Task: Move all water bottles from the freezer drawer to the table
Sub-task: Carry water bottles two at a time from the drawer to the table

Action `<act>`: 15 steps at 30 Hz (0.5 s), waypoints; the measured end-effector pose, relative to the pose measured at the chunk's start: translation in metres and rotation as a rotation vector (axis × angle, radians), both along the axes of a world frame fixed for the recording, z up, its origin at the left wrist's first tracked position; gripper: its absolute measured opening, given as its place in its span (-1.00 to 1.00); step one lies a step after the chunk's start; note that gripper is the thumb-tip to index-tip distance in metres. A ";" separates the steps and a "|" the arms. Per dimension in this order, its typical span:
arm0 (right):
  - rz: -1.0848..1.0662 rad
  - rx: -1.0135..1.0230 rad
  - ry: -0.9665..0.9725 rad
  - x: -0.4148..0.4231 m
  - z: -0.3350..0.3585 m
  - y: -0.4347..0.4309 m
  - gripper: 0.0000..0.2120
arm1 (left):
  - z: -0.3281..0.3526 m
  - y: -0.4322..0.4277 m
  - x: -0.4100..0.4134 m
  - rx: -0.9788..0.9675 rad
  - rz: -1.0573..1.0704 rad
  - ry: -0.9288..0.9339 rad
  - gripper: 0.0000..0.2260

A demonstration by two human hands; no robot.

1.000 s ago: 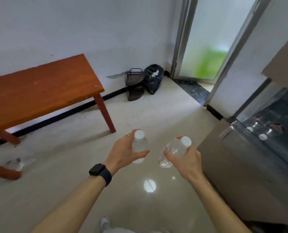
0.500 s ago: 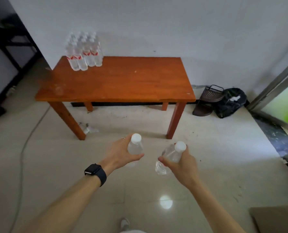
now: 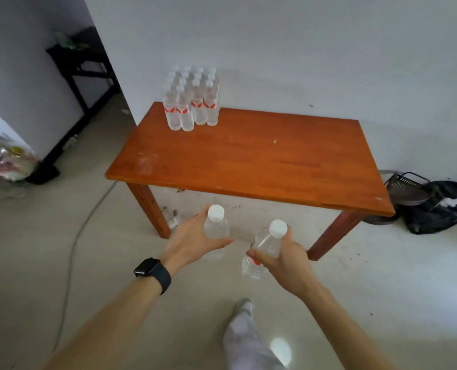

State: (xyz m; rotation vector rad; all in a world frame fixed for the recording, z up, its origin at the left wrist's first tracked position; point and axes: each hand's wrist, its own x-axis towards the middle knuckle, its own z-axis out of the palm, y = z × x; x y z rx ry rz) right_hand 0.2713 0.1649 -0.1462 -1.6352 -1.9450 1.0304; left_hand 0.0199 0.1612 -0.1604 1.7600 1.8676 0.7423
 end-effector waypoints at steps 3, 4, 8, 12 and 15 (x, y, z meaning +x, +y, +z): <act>0.043 -0.010 0.002 -0.030 -0.003 0.061 -0.33 | 0.006 0.045 -0.024 0.006 0.027 -0.002 -0.42; 0.059 -0.009 0.001 -0.039 -0.005 0.081 -0.35 | 0.008 0.060 -0.032 -0.006 0.040 -0.002 -0.43; 0.106 -0.033 0.018 -0.072 -0.009 0.153 -0.35 | 0.011 0.119 -0.065 -0.066 0.066 0.007 -0.38; 0.139 -0.060 -0.001 -0.101 -0.013 0.223 -0.35 | 0.011 0.178 -0.094 -0.079 0.131 -0.068 -0.28; 0.144 -0.094 -0.001 -0.120 -0.021 0.265 -0.36 | 0.008 0.220 -0.117 -0.084 0.108 -0.040 -0.31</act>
